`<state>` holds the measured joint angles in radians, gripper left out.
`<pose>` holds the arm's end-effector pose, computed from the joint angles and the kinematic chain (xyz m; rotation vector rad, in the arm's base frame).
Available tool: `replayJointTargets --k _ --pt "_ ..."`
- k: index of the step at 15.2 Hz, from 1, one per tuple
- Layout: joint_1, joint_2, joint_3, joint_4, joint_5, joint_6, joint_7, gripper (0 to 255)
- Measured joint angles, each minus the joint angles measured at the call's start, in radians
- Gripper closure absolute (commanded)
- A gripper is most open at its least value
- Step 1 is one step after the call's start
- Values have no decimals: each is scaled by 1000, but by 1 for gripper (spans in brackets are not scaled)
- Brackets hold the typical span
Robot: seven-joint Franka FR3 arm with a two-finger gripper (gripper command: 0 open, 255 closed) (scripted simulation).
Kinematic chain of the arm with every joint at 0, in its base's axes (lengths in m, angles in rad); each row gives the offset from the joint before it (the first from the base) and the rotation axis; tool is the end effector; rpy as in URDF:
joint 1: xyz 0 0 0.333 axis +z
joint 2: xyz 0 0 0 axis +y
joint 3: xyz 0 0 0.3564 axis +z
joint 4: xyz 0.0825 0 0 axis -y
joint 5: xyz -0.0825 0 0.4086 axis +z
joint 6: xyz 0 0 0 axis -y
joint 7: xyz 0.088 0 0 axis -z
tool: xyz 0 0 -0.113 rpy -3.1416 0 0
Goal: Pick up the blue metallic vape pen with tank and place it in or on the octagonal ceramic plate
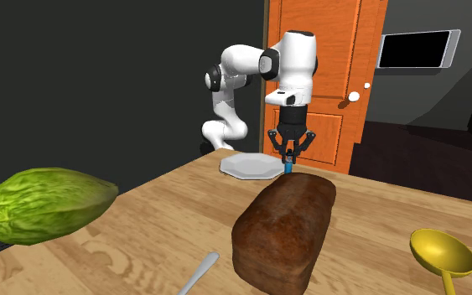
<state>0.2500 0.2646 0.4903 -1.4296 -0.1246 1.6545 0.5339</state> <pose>0.5269 0.4076 0.5879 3.1195 0.3184 -0.0108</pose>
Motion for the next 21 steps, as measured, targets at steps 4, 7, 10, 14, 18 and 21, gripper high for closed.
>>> replayJointTargets --k 4,7,10,14,18,21 --pt "0 0 0 0 0 0 0 255" --pt "3 4 1 34 -2 -30 0 255" --pt "12 21 1 95 -9 -76 2 255" --pt "24 37 3 173 -18 -139 5 255" --pt "40 61 4 259 -30 -203 8 255" --pt "55 88 4 339 -43 -257 9 255"
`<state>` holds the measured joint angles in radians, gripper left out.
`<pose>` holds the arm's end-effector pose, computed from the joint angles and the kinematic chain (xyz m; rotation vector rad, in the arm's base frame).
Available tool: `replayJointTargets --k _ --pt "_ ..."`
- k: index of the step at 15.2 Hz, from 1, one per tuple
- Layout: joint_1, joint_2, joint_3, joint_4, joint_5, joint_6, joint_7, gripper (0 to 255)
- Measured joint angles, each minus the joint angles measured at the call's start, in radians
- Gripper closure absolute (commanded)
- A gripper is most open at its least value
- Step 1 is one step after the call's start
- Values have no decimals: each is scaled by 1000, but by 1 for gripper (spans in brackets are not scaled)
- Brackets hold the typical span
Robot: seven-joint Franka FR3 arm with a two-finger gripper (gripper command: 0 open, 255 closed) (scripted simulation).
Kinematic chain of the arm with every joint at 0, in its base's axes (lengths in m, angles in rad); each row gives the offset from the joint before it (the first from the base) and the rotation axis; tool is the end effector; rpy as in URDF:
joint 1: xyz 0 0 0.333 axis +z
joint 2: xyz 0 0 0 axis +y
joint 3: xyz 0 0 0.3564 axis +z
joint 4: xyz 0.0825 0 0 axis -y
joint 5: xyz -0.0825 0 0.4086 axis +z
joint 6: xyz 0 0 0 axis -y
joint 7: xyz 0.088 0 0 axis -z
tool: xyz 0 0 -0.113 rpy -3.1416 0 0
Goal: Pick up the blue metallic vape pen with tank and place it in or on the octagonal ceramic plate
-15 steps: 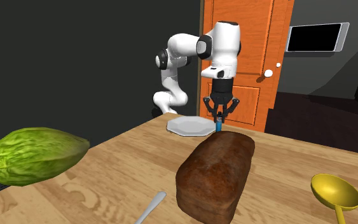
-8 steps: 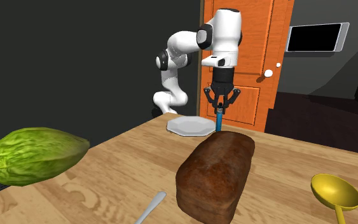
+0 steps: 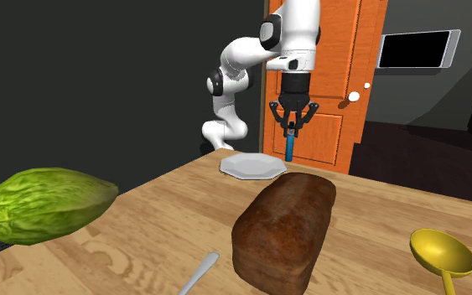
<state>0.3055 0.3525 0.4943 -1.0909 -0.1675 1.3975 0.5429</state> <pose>0.5300 0.4084 0.6758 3.1195 0.3180 -0.0104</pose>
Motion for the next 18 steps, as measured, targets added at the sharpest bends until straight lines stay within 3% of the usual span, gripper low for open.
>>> replayJointTargets --k 8,13,18 --pt "-150 -351 -35 -386 164 71 -131 255" --pt "-190 -556 -99 -566 241 62 -235 255" --pt "-190 -610 -112 -681 260 126 -256 255"
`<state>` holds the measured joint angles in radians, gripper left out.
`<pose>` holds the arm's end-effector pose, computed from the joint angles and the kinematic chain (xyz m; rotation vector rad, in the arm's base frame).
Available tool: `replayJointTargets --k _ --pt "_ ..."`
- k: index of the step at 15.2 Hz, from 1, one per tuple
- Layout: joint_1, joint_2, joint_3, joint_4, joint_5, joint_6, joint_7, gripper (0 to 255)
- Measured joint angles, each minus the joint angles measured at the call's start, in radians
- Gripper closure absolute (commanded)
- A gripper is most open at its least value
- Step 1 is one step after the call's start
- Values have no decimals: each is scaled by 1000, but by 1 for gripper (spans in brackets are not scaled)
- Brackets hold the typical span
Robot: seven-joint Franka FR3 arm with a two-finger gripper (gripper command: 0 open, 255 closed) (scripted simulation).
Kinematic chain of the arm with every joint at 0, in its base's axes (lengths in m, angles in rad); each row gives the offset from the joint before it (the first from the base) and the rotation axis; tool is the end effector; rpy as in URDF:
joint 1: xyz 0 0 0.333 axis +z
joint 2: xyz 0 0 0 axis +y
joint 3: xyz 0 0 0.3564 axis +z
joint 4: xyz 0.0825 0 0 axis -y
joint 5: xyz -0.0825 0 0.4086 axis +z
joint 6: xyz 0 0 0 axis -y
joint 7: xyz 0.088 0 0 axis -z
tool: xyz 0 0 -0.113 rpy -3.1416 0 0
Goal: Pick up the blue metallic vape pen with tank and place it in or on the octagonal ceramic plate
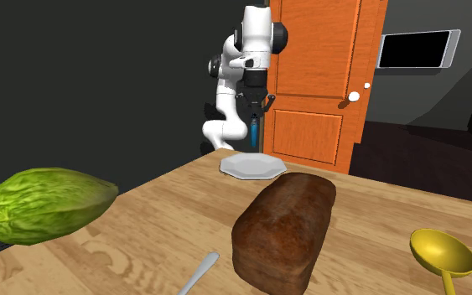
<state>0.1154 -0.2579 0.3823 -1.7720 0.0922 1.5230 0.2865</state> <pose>0.4104 0.2668 0.6812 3.1190 0.3181 -0.0114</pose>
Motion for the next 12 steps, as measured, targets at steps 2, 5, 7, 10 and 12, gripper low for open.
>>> replayJointTargets --k 2,5,7,10,12 --pt "1 -7 0 -34 2 27 -3 255" --pt "2 -17 -1 -84 6 67 -7 255" --pt "2 -24 -2 -118 8 94 -11 255" --pt "5 -32 1 -167 12 136 -12 255" --pt "6 -35 2 -198 14 164 -12 255"
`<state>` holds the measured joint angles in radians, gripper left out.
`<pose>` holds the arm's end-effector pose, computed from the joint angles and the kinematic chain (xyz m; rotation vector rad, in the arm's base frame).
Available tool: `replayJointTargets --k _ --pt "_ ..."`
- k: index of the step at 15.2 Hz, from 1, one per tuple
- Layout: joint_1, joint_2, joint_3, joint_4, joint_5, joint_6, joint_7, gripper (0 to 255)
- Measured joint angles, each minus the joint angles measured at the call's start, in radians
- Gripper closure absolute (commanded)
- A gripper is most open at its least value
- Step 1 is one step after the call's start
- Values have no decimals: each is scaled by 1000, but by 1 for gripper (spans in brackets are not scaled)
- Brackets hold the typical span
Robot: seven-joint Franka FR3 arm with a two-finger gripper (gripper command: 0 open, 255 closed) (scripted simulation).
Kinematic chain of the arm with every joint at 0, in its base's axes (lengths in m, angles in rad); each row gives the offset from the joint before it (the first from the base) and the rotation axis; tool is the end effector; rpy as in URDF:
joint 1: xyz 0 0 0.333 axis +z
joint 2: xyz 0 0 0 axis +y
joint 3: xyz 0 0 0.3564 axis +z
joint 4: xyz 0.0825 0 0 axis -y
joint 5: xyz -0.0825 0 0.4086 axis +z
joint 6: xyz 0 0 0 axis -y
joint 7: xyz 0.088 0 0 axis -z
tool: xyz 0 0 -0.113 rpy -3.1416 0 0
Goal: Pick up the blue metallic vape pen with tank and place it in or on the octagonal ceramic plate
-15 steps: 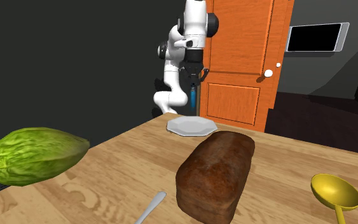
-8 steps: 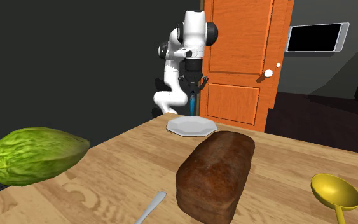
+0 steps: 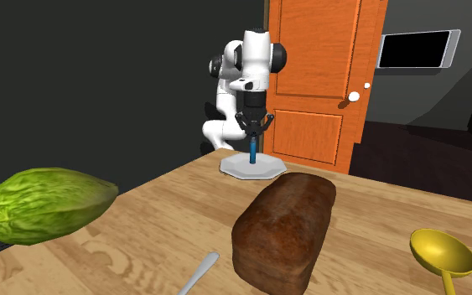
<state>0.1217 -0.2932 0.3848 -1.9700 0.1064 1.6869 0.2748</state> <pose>0.4090 0.2659 0.6126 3.1189 0.3182 -0.0120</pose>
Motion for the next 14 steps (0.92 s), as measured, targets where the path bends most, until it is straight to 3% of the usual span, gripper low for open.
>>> replayJointTargets --k 8,9,14 --pt "1 -3 1 -31 2 29 -2 255" --pt "1 -3 1 -31 2 29 -2 0" --pt "1 -3 1 -31 2 29 -2 0"
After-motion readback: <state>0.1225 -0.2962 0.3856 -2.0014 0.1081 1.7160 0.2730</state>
